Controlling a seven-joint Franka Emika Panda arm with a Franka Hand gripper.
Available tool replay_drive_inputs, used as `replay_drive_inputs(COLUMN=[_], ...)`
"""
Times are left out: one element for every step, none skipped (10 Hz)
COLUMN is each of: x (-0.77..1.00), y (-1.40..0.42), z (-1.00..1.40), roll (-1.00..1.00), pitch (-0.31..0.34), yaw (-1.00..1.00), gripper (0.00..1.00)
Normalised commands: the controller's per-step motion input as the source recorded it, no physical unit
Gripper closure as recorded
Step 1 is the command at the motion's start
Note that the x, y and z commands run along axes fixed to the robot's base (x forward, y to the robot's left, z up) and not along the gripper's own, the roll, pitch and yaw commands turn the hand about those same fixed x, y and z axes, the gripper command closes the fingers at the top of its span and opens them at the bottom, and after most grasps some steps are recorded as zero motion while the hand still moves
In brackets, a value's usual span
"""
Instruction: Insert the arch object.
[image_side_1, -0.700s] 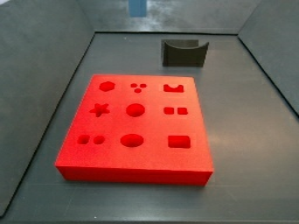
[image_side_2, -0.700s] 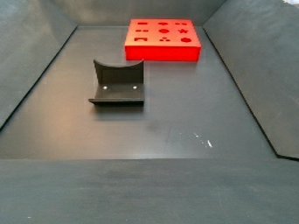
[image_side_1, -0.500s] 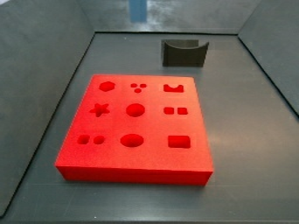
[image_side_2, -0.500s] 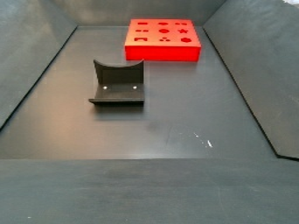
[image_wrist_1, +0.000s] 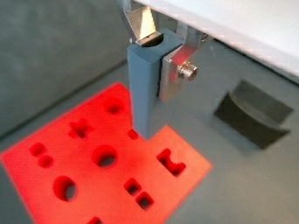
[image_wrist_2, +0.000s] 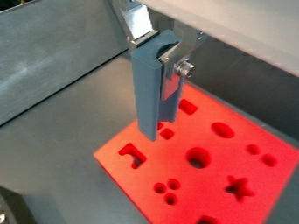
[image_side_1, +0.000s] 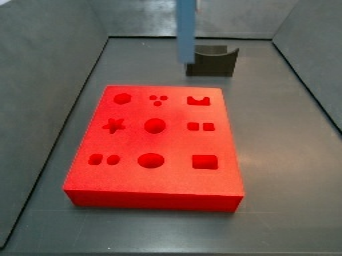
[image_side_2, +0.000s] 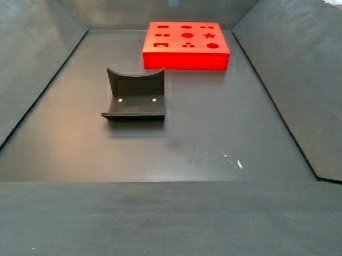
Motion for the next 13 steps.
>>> replay_drive_inputs(x=[0.51, 0.51, 0.43, 0.30, 0.19, 0.08, 0.01, 0.00, 0.00, 0.00, 0.00, 0.00, 0.01], y=[0.16, 0.10, 0.07, 0.03, 0.01, 0.00, 0.00, 0.00, 0.00, 0.00, 0.00, 0.00, 0.00], z=[-0.67, -0.50, -0.50, -0.53, -0.54, -0.49, -0.44, -0.41, -0.34, -0.20, -0.05, 0.00, 0.00], roll=[0.04, 0.05, 0.04, 0.02, 0.00, 0.00, 0.00, 0.00, 0.00, 0.00, 0.00, 0.00, 0.00], pitch=[-0.141, 0.000, 0.000, 0.000, -0.007, -0.030, -0.057, -0.066, -0.040, -0.011, -0.026, -0.041, -0.054], yaw=[-0.44, -0.73, -0.79, -0.89, -0.97, -1.00, -1.00, -1.00, -1.00, -1.00, -1.00, -1.00, -1.00], gripper=[1.00, 1.00, 1.00, 1.00, 1.00, 1.00, 1.00, 1.00, 1.00, 1.00, 1.00, 1.00, 1.00])
